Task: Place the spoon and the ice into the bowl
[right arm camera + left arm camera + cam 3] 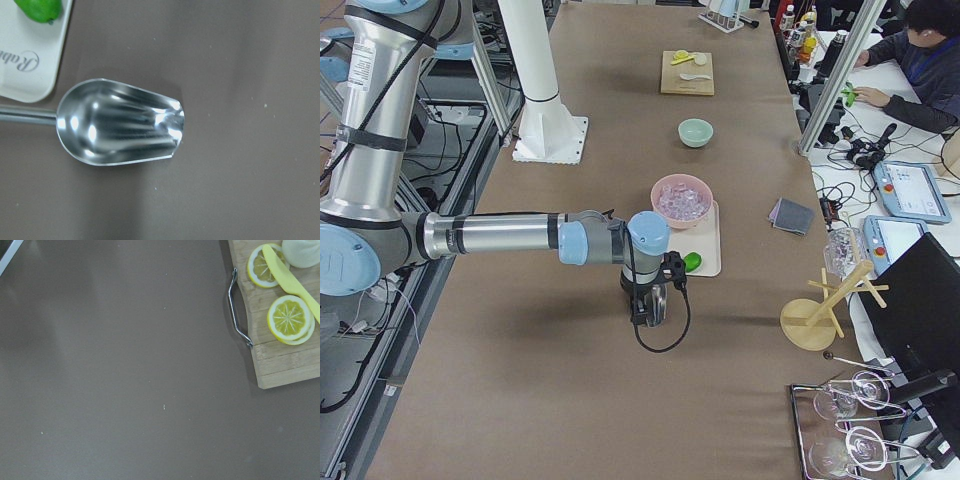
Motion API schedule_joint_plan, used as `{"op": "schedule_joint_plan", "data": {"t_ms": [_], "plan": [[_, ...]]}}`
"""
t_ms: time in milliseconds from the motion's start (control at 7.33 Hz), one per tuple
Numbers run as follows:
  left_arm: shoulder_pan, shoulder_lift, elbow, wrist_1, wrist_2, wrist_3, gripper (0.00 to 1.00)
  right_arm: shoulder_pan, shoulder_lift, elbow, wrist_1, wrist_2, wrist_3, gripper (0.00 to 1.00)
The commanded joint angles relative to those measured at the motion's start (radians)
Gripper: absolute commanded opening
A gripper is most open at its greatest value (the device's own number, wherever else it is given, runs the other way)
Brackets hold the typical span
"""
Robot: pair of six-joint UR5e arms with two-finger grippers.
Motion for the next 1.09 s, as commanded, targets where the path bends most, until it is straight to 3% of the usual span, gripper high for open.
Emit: {"op": "schedule_joint_plan", "data": {"t_ms": [0,273,682,818,955], "plan": [[0.0,-0.056,-0.009,-0.077,-0.003,-0.001,1.0,0.002,0.095,0.041,0.0,-0.001,0.009,1.0],[0.0,-0.071,0.047,-0.301,-0.002,-0.027,1.0,0.002,0.155,0.077,0.0,-0.008,0.017,1.0],[0.004,-0.086,0.042,-0.384,-0.008,-0.114,1.0,0.002,0.216,0.086,0.0,-0.027,0.032,1.0],[0.015,-0.087,0.046,-0.431,-0.032,-0.113,1.0,0.0,0.271,0.095,0.0,-0.024,0.142,1.0],[0.084,-0.096,0.046,-0.439,-0.114,-0.18,1.0,-0.047,0.327,0.113,0.0,-0.027,0.284,1.0]]}}
